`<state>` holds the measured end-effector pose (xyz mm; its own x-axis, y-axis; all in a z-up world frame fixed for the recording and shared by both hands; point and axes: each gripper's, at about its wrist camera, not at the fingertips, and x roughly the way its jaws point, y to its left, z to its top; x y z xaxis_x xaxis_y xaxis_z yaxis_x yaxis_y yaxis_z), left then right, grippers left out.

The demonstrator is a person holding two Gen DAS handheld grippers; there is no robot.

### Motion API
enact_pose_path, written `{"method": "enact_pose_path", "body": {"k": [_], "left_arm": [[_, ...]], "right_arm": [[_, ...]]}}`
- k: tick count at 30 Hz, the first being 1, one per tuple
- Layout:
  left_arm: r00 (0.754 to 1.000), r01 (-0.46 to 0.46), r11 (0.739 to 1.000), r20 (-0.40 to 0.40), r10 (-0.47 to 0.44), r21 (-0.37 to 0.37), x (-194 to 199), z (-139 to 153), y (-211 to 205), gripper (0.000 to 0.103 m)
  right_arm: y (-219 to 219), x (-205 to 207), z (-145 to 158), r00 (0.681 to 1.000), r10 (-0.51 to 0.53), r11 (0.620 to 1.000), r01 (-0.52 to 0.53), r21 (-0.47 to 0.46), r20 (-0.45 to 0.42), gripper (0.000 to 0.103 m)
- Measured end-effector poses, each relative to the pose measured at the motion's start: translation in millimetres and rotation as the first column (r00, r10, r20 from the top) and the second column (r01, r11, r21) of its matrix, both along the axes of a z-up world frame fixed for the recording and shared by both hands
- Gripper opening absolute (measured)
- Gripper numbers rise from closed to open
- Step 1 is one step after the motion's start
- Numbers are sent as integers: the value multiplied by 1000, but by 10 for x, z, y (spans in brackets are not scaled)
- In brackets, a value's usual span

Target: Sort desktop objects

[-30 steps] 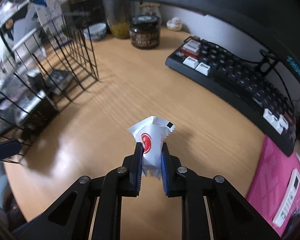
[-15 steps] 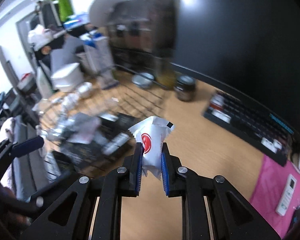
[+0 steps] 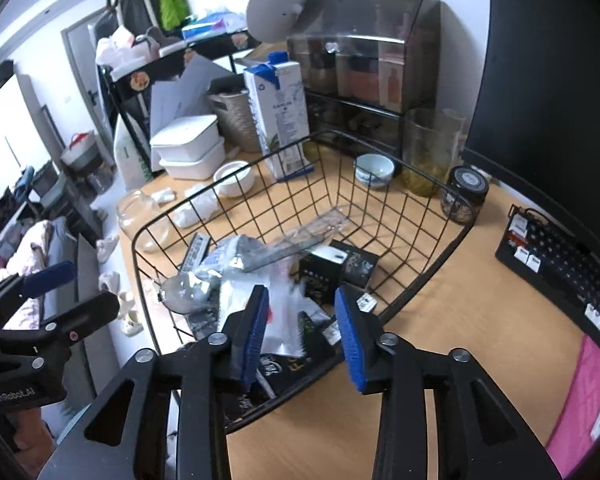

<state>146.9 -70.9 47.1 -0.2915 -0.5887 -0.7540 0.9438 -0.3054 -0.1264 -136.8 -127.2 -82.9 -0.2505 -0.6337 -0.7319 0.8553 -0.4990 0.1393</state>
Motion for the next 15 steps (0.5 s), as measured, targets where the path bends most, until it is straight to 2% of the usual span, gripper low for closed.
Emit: {"method": "enact_pose_path", "body": {"k": [2, 9, 10, 12, 15], "left_arm": [[1000, 3, 1000, -1, -3, -5, 33, -8, 3, 88], [1000, 2, 999, 28, 0, -53, 100, 53, 158, 88], [1000, 3, 998, 31, -1, -58, 110, 56, 181, 88], [999, 12, 998, 43, -10, -65, 112, 52, 247, 88], [997, 23, 996, 70, -17, -84, 105, 44, 347, 88]], "right_arm": [[30, 16, 25, 1000, -6, 1000, 6, -6, -6, 47], [358, 206, 184, 994, -101, 994, 100, -35, -29, 49], [398, 241, 192, 992, -118, 993, 117, -34, -39, 51], [523, 368, 188, 984, -164, 986, 162, -28, -73, 62], [716, 541, 163, 975, -198, 980, 195, -44, -103, 63]]}}
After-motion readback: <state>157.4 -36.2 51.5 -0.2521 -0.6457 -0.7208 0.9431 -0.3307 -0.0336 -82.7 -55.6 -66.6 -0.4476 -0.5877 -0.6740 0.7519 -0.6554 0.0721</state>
